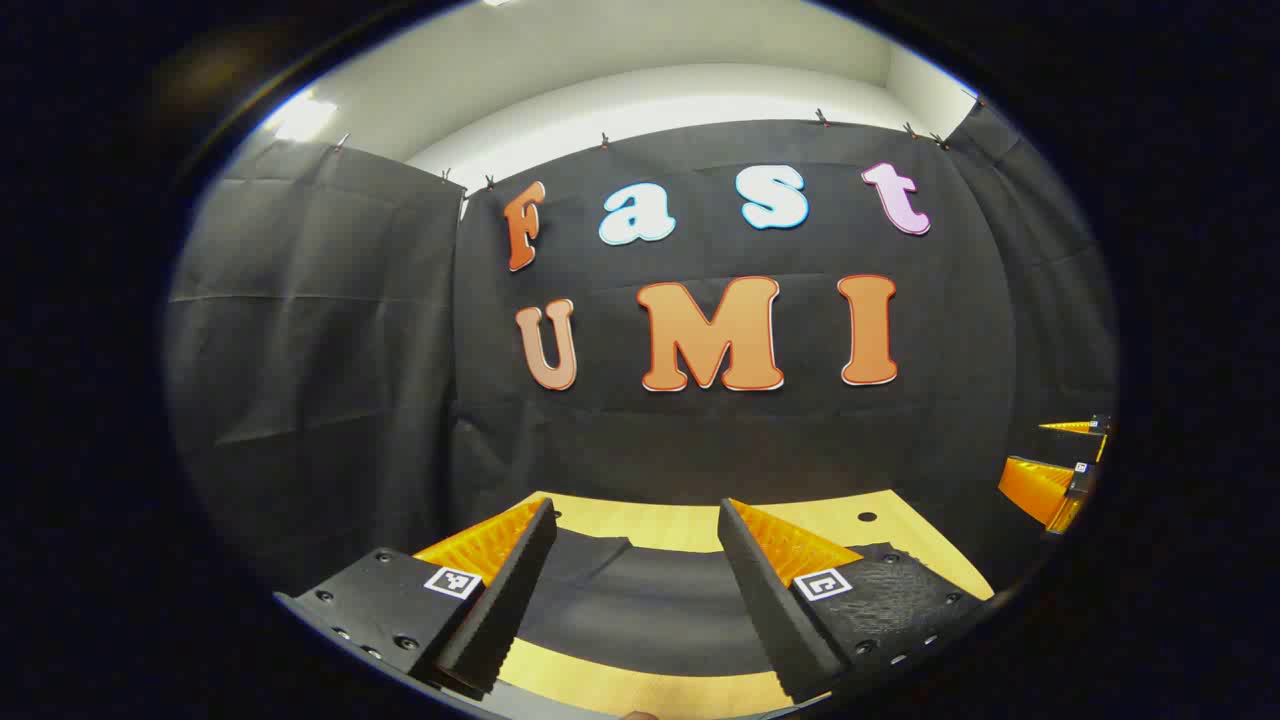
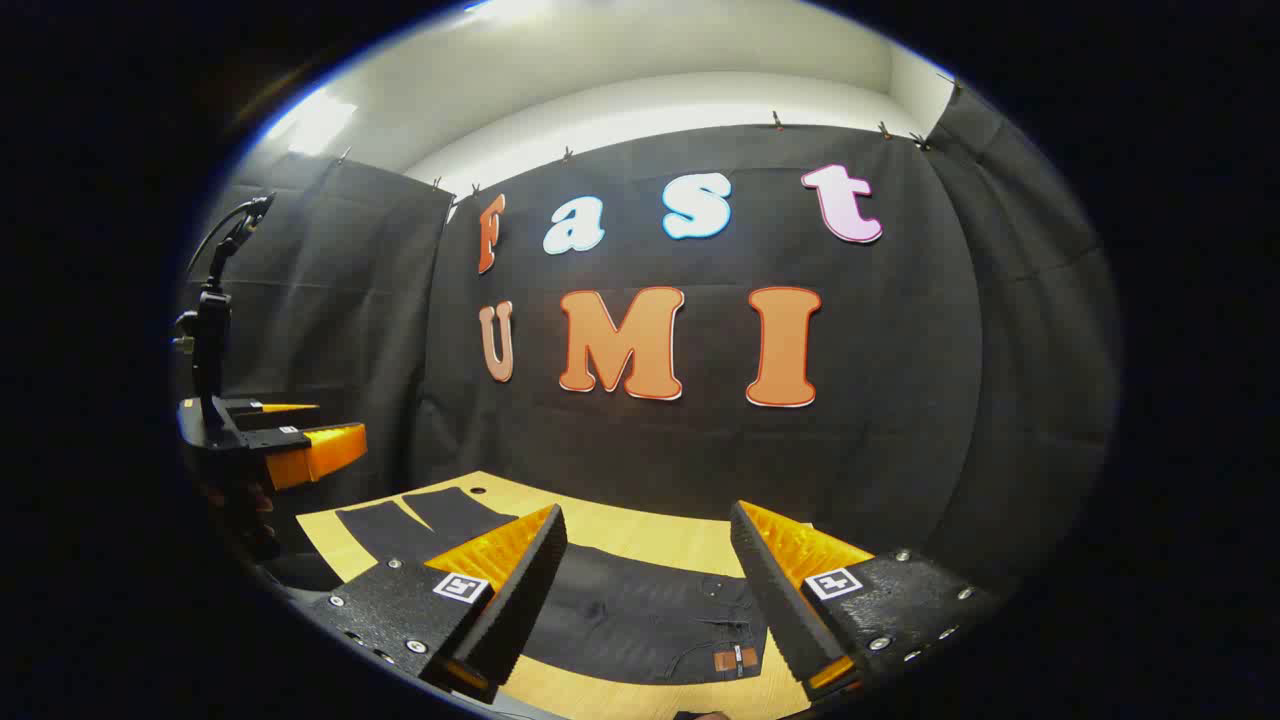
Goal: Grasp the waist and the cuffs of the jeans and fold them to make the two legs overlap; first hold the waist and fold one-third of the jeans toward the cuffs, then hold the cuffs and fold the remaining one-third in the same direction to finish folding.
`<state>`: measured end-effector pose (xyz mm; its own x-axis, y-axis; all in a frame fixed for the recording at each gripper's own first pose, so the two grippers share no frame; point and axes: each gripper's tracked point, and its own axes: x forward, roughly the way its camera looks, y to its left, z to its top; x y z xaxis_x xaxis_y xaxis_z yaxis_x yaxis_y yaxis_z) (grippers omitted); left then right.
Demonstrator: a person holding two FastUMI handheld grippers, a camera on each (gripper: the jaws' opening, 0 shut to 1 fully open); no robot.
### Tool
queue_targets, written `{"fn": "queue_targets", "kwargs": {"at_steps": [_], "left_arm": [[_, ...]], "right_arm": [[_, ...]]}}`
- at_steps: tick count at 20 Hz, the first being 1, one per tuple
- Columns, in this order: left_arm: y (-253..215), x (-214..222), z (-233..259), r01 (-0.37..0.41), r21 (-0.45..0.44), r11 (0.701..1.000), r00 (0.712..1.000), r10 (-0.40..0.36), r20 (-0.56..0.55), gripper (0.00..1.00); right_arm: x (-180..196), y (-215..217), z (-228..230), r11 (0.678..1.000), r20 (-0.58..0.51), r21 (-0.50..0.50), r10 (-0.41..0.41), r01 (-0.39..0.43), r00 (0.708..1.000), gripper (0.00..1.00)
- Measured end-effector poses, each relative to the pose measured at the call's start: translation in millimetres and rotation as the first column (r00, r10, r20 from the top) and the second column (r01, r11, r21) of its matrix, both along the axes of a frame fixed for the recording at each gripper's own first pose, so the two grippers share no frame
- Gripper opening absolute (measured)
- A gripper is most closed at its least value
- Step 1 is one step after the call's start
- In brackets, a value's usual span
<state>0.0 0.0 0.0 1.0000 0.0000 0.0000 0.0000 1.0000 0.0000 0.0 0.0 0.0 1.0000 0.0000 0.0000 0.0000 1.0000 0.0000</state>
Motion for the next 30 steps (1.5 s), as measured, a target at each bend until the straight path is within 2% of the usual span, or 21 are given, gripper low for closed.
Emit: {"fn": "queue_targets", "kwargs": {"at_steps": [4, 7, 10, 14, 20, 21, 22, 24, 27, 30], "left_arm": [[27.4, 7.3, -0.3, 0.037, -0.025, 0.999, 0.999, -0.037, 0.02, 0.96], [51.3, 22.3, -1.0, 0.11, -0.015, 0.994, 0.993, -0.109, 0.033, 0.96], [82.3, 40.0, -2.1, 0.182, 0.009, 0.983, 0.982, -0.182, 0.043, 0.96], [132.8, 69.5, -10.0, 0.221, -0.008, 0.975, 0.975, -0.221, 0.034, 0.96], [175.3, 103.8, -15.3, 0.208, -0.046, 0.977, 0.978, -0.208, 0.02, 0.96], [179.4, 108.3, -20.2, 0.198, -0.046, 0.979, 0.98, -0.197, 0.015, 0.98], [182.7, 114.6, -23.0, 0.186, -0.043, 0.982, 0.983, -0.186, 0.01, 0.95], [192.4, 128.9, -31.7, 0.145, -0.041, 0.989, 0.989, -0.146, -0.02, 0.96], [193.9, 145.3, -64.2, 0.115, -0.116, 0.987, 0.977, -0.134, -0.165, 0.98], [200.3, 175.3, -99.9, 0.031, -0.169, 0.985, 0.947, -0.083, -0.309, 0.98]], "right_arm": [[-7.6, 17.5, 1.9, 0.999, -0.016, 0.009, -0.04, 0.041, 0.999, 1.0], [-4.7, 26.1, 6.8, 0.99, -0.004, -0.016, -0.138, 0.138, 0.99, 1.0], [-0.6, 54.9, 8.1, 0.975, -0.004, -0.005, -0.221, 0.22, 0.975, 1.0], [10.4, 89.2, 10.2, 0.957, -0.011, -0.003, -0.289, 0.289, 0.957, 0.99], [23.4, 108.7, 6.1, 0.95, -0.057, -0.013, -0.312, 0.312, 0.948, 0.99], [24.6, 109.3, 4.1, 0.953, -0.063, -0.018, -0.302, 0.302, 0.951, 0.99], [27.3, 106.8, 2.0, 0.954, -0.066, -0.03, -0.298, 0.297, 0.952, 0.99], [49.2, 95.9, -6.5, 0.954, -0.083, -0.066, -0.299, 0.294, 0.951, 0.99], [69.8, 74.8, -37.4, 0.952, -0.17, -0.044, -0.307, 0.304, 0.936, 0.99], [85.6, 63.6, -65.4, 0.955, -0.255, 0.034, -0.277, 0.295, 0.926, 0.99]]}}
